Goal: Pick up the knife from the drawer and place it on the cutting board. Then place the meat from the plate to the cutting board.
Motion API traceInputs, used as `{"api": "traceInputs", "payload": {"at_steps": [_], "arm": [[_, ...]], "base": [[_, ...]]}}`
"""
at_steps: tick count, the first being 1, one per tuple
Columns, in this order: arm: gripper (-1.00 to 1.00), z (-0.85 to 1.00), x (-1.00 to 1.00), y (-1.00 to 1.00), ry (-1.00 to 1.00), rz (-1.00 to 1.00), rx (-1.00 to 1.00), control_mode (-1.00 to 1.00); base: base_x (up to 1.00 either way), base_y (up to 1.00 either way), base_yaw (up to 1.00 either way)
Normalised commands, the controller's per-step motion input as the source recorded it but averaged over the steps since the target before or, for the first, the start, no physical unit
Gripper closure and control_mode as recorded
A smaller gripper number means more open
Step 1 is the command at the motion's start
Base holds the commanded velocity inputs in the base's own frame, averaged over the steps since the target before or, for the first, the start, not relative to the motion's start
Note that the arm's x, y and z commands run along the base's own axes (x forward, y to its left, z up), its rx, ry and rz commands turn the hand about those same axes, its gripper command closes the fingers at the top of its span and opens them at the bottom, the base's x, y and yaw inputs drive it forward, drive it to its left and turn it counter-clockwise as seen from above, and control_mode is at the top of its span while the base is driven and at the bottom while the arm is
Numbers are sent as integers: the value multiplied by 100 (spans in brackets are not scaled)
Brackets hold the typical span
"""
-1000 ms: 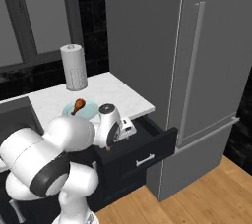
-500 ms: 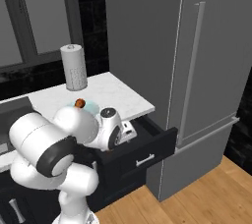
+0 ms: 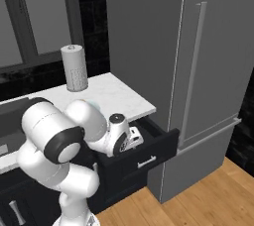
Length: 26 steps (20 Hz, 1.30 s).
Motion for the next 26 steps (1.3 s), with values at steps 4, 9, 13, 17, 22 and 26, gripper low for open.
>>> {"api": "traceInputs", "payload": {"at_steps": [4, 9, 13, 17, 22, 26], "arm": [[-100, -12, 0, -32, 0, 0, 0, -100], [-100, -11, 0, -47, 0, 0, 0, -100], [-100, -18, -3, -54, 0, 0, 0, -100], [-100, -27, -14, -58, 0, 0, 0, -100], [-100, -40, -28, -66, 0, 0, 0, -100], [-100, -51, -45, -77, -1, 0, -1, -100]], "base": [[0, 0, 0], [0, 0, 0], [0, 0, 0], [0, 0, 0], [0, 0, 0], [0, 0, 0]]}}
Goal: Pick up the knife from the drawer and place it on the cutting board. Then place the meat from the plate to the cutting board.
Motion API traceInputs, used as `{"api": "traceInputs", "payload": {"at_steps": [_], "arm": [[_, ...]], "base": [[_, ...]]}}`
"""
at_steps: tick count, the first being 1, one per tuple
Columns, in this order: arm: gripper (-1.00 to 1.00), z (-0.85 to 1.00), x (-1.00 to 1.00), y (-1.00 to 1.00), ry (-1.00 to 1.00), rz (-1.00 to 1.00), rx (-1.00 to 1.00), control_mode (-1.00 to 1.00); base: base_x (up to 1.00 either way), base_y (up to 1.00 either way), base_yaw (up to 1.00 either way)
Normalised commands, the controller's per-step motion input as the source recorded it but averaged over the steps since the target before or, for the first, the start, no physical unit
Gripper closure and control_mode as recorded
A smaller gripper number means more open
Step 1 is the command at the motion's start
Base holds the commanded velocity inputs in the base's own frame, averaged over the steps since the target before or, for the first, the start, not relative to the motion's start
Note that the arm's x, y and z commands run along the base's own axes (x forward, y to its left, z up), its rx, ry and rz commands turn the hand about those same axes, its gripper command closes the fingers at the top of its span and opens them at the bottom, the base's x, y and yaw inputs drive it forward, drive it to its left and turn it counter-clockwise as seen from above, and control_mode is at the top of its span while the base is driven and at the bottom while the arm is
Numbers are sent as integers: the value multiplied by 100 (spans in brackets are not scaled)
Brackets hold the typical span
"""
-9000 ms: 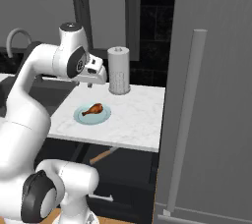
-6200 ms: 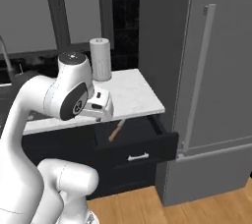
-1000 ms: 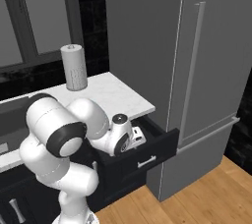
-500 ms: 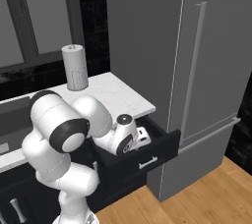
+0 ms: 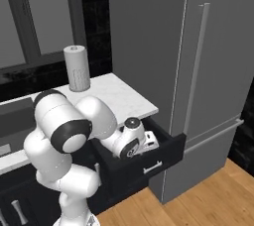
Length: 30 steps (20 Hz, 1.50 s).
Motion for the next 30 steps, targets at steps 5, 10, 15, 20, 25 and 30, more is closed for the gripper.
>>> {"api": "traceInputs", "payload": {"at_steps": [5, 10, 15, 20, 25, 30], "arm": [[-100, -56, -45, -77, 0, 0, -5, -100], [-100, -60, -47, -73, -1, 1, -11, -100], [-100, -43, -49, -75, -3, 3, -8, -100], [-100, -10, -71, -68, -13, 1, 4, -100], [-100, 27, -36, -36, -12, 2, 14, -100], [-100, 92, 0, -5, 0, 10, 6, -100]], "base": [[0, 0, 0], [0, 0, 0], [0, 0, 0], [0, 0, 0], [0, 0, 0], [0, 0, 0]]}}
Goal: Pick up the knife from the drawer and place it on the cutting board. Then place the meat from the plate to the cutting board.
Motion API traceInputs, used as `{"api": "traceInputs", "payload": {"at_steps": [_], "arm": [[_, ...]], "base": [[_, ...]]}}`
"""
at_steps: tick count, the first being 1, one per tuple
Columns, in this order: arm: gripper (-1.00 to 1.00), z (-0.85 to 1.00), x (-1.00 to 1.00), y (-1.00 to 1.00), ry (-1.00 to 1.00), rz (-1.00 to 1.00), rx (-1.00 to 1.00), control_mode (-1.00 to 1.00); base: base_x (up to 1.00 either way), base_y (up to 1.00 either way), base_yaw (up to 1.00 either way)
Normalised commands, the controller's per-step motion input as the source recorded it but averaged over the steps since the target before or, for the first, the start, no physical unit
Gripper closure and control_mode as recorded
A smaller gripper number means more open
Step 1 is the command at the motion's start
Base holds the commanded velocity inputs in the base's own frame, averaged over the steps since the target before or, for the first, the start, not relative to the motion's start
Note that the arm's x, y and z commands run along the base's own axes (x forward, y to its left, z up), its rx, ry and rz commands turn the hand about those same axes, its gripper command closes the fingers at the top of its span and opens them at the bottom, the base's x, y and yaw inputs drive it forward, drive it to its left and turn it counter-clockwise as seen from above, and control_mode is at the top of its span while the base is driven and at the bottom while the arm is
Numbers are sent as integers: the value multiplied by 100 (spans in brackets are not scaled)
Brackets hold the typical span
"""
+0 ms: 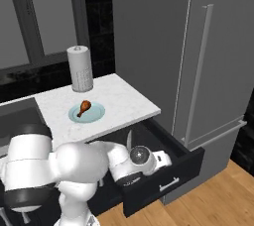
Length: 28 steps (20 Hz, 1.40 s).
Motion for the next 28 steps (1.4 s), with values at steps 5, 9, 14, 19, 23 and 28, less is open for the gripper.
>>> {"api": "traceInputs", "payload": {"at_steps": [5, 9, 14, 19, 23, 28], "arm": [[-100, 94, 10, 6, 6, 7, 3, -100], [-100, 31, 31, 44, 23, -1, 0, -100], [-100, 0, 28, 51, 32, -5, 1, -100], [-100, -16, 12, 27, 19, -11, 12, -100], [-100, -35, 5, 18, 1, -25, 21, -100], [-100, -30, 23, 20, 0, -22, 7, -100]], "base": [[0, 0, 0], [0, 0, 0], [0, 0, 0], [0, 0, 0], [0, 0, 0], [0, 0, 0]]}}
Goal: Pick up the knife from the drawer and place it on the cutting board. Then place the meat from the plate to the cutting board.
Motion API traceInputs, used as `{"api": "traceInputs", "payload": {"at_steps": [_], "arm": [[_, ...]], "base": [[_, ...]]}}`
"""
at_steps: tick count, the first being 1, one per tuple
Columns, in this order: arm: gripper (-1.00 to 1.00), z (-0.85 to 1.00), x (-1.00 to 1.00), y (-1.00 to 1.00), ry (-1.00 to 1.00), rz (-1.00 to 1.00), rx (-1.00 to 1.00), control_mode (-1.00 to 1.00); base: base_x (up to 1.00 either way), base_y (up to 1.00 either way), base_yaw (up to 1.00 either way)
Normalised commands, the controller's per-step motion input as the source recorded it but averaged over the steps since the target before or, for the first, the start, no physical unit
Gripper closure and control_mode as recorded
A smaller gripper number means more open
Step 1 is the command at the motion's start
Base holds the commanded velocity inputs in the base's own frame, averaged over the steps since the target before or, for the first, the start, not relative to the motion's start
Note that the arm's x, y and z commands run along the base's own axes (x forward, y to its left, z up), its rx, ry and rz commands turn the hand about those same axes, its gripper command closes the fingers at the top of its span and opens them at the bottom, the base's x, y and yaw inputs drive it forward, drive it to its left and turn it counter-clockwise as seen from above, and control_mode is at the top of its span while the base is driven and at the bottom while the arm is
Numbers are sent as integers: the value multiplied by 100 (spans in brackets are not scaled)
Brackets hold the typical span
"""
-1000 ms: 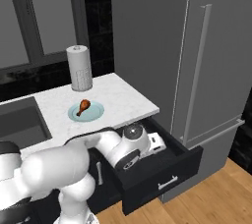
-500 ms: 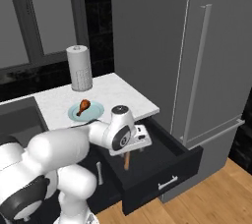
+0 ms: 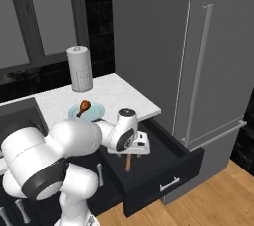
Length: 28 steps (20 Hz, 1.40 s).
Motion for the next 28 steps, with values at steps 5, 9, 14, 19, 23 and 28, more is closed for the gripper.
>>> {"api": "traceInputs", "payload": {"at_steps": [5, 9, 14, 19, 23, 28], "arm": [[-100, -27, 33, 23, 1, -12, 0, -100], [-100, -35, 28, 18, 3, -3, 0, -100], [-100, -40, 25, 8, 0, 0, 0, -100], [-100, -29, 28, 0, 0, 0, 2, -100], [-100, -23, 31, 0, 0, 0, 2, -100], [-100, -23, 32, 0, 0, 0, 0, -100]], "base": [[0, 0, 0], [0, 0, 0], [0, 0, 0], [0, 0, 0], [0, 0, 0], [0, 0, 0]]}}
